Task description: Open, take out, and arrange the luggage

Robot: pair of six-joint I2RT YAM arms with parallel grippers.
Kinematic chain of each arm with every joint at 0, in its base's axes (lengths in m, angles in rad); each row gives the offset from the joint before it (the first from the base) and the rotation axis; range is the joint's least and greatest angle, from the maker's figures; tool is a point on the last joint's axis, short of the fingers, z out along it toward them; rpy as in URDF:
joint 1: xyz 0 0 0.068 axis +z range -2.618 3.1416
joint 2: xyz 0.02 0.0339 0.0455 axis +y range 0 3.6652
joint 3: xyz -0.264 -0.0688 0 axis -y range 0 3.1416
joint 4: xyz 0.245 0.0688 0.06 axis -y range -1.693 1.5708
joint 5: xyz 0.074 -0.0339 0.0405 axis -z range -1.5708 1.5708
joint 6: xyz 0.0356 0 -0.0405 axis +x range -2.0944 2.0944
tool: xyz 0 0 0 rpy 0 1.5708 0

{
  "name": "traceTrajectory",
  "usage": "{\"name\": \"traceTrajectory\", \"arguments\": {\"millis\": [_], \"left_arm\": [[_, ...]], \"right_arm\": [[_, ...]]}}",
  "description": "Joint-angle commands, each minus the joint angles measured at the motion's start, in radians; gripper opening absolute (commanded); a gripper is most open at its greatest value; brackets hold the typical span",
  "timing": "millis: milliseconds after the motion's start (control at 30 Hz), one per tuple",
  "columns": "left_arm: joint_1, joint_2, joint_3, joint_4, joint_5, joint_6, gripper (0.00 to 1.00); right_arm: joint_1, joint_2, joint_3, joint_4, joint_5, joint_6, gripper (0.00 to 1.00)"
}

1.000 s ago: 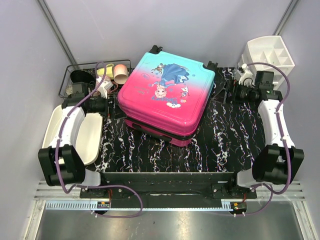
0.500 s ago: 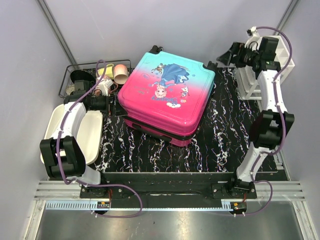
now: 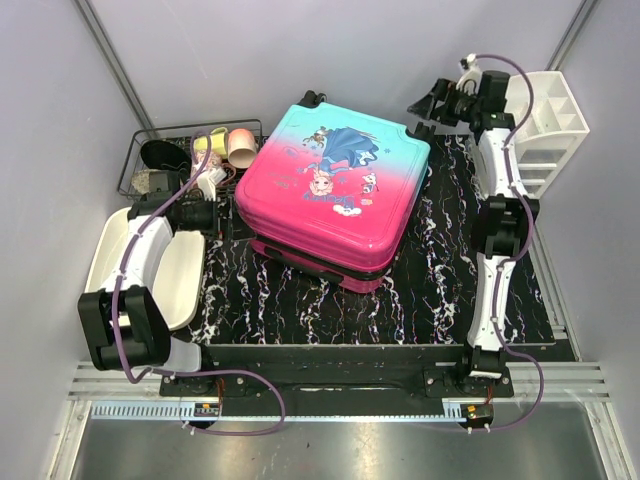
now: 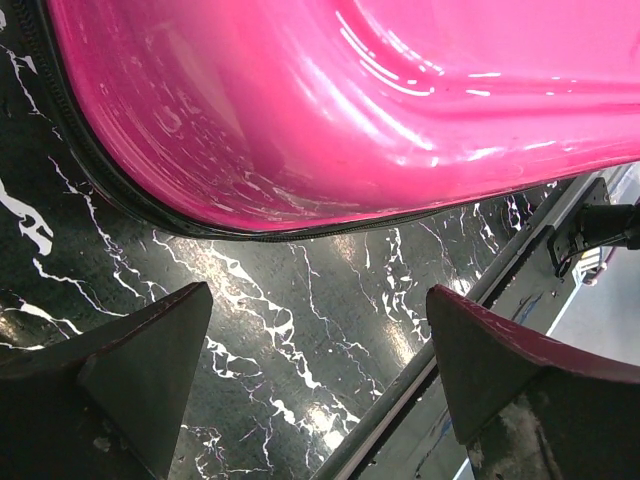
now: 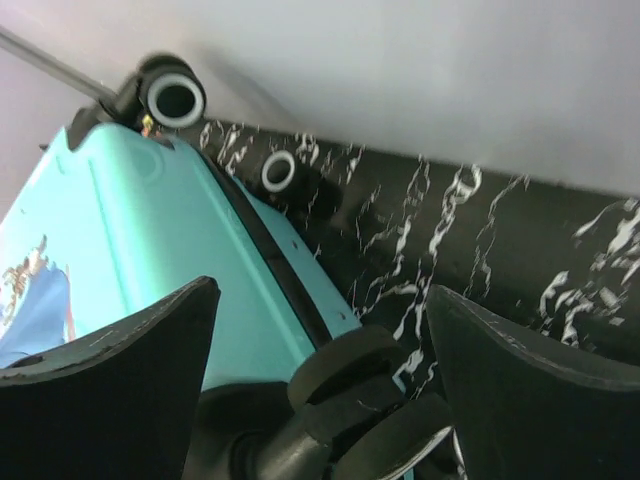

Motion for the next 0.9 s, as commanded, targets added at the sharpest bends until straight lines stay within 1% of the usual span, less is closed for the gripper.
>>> {"name": "traceTrajectory", "arguments": {"millis": [0,67,100,133,167,200,267,300,333,400,433,533,567,633,767,800,833,867], "left_arm": [[-0.009,-0.028,-0.012,-0.003,0.029,0.012,0.94],[-0.022,-0.017,-0.005,0.01,0.029,0.006,0.94],[-0.039,0.004,0.001,0.036,0.029,0.0,0.94],[-0.047,0.018,0.011,0.053,0.027,-0.02,0.93],[-0.055,0.035,0.039,0.075,0.03,-0.036,0.93],[-0.07,0.073,0.055,0.119,0.03,-0.051,0.93],[-0.085,0.139,0.113,0.173,0.029,-0.115,0.91],[-0.085,0.162,0.133,0.226,0.027,-0.138,0.91],[-0.087,0.184,0.152,0.248,0.026,-0.176,0.91],[-0.095,0.241,0.202,0.302,0.023,-0.221,0.9],[-0.099,0.259,0.221,0.308,0.023,-0.236,0.9],[-0.118,0.319,0.29,0.31,0.016,-0.24,0.89],[-0.147,0.342,0.32,0.31,0.015,-0.241,0.89],[-0.159,0.367,0.356,0.311,-0.002,-0.252,0.87],[-0.174,0.452,0.487,0.319,-0.046,-0.281,0.85],[-0.174,0.466,0.512,0.322,-0.065,-0.281,0.85],[-0.173,0.477,0.533,0.316,-0.072,-0.269,0.85],[-0.165,0.482,0.566,0.311,-0.073,-0.26,0.85]], "right_arm": [[0.021,-0.063,-0.145,-0.007,-0.048,-0.01,0.93],[0.021,-0.127,-0.239,-0.007,-0.079,-0.029,0.91],[0.021,-0.152,-0.285,-0.012,-0.088,-0.036,0.88],[0.021,-0.181,-0.378,-0.013,-0.103,-0.049,0.86],[0.019,-0.242,-0.428,-0.018,-0.108,-0.074,0.84],[0.019,-0.276,-0.521,-0.017,-0.111,-0.085,0.8],[0.012,-0.371,-0.601,-0.018,-0.123,-0.113,0.77],[0.009,-0.401,-0.67,-0.018,-0.123,-0.122,0.76],[0.004,-0.428,-0.695,-0.021,-0.116,-0.128,0.77],[-0.014,-0.493,-0.741,-0.035,-0.099,-0.153,0.78],[-0.021,-0.51,-0.746,-0.038,-0.073,-0.158,0.83],[-0.057,-0.548,-0.736,-0.05,-0.03,-0.164,0.86],[-0.07,-0.563,-0.732,-0.053,-0.02,-0.168,0.88],[-0.097,-0.582,-0.715,-0.072,-0.007,-0.177,0.9],[-0.113,-0.674,-0.724,-0.128,0.006,-0.257,0.96],[-0.113,-0.694,-0.738,-0.136,0.006,-0.26,0.97],[-0.113,-0.715,-0.746,-0.139,0.003,-0.304,0.98],[-0.113,-0.761,-0.755,-0.148,0.004,-0.314,0.98]]}}
